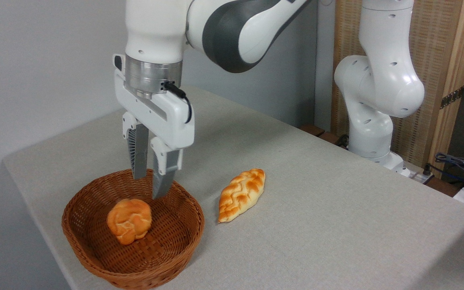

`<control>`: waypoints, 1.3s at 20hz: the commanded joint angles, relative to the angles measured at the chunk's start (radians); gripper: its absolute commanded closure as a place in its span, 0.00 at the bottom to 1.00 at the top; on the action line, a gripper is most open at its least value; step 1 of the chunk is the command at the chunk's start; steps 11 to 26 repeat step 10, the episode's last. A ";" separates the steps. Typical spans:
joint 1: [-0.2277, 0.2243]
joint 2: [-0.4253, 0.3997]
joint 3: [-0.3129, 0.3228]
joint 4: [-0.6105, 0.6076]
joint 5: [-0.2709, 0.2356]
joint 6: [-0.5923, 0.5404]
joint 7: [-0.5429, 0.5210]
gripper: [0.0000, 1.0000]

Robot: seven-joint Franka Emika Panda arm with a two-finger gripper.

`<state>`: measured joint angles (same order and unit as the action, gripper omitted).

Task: Put bread into the basket
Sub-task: 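Open the gripper to release the roll into the basket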

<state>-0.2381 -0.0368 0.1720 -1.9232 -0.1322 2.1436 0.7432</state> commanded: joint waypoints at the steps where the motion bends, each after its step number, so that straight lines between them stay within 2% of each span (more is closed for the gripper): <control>1: -0.003 -0.034 0.023 0.004 -0.004 -0.140 0.002 0.00; 9: 0.007 -0.041 0.041 0.039 0.005 -0.284 0.008 0.00; 26: 0.008 -0.041 0.043 0.044 0.009 -0.289 0.010 0.00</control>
